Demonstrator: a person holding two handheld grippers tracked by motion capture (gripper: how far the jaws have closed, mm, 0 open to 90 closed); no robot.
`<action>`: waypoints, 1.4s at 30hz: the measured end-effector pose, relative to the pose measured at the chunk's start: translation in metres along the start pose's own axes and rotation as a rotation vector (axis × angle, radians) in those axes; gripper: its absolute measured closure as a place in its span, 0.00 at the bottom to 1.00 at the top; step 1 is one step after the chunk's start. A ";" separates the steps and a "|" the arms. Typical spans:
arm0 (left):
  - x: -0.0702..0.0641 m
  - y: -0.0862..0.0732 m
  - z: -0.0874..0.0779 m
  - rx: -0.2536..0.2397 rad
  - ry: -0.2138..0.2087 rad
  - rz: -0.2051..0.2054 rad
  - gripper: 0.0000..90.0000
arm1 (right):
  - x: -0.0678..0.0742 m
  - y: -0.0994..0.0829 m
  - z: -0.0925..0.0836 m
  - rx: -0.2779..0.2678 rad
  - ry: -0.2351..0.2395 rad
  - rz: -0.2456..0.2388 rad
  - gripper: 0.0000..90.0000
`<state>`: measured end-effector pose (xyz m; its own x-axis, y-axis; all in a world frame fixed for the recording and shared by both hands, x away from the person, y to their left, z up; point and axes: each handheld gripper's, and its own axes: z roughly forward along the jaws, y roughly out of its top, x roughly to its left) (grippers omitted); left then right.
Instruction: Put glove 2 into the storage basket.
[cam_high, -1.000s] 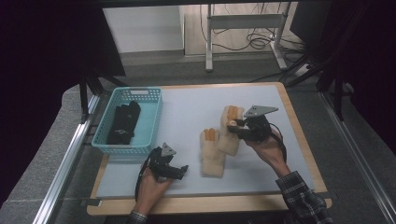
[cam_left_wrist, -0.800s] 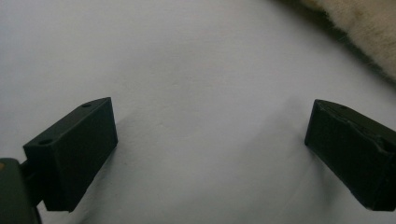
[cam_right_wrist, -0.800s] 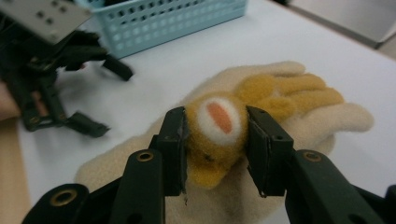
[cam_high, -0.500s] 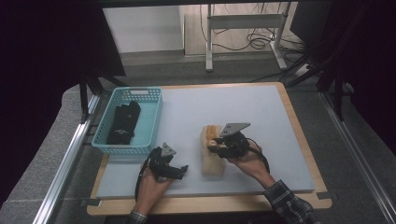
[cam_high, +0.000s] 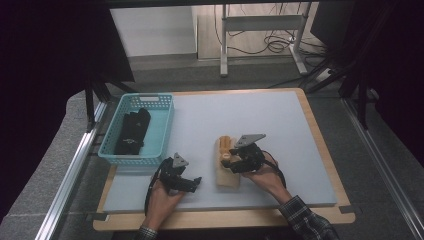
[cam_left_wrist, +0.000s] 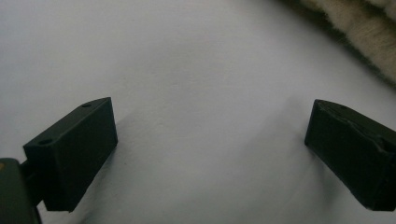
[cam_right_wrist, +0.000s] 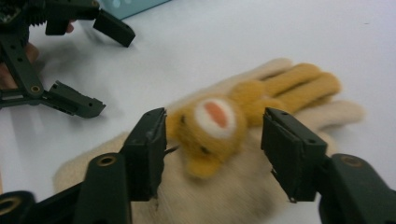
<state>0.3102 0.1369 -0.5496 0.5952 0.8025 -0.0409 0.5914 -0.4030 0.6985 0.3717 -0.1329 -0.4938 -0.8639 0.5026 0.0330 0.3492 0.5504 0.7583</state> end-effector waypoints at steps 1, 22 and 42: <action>0.000 0.000 0.000 -0.001 0.000 0.000 0.03 | -0.001 0.000 -0.002 -0.003 -0.003 0.009 0.43; 0.000 0.000 0.000 0.000 -0.001 -0.001 0.03 | -0.010 -0.044 -0.035 0.021 -0.033 0.071 0.86; 0.000 0.000 0.000 -0.005 -0.001 -0.006 0.03 | 0.014 -0.064 -0.024 0.058 0.008 0.041 0.98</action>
<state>0.3100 0.1365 -0.5499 0.5920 0.8047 -0.0459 0.5926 -0.3959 0.7015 0.3288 -0.1772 -0.5264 -0.8510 0.5207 0.0684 0.4048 0.5674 0.7170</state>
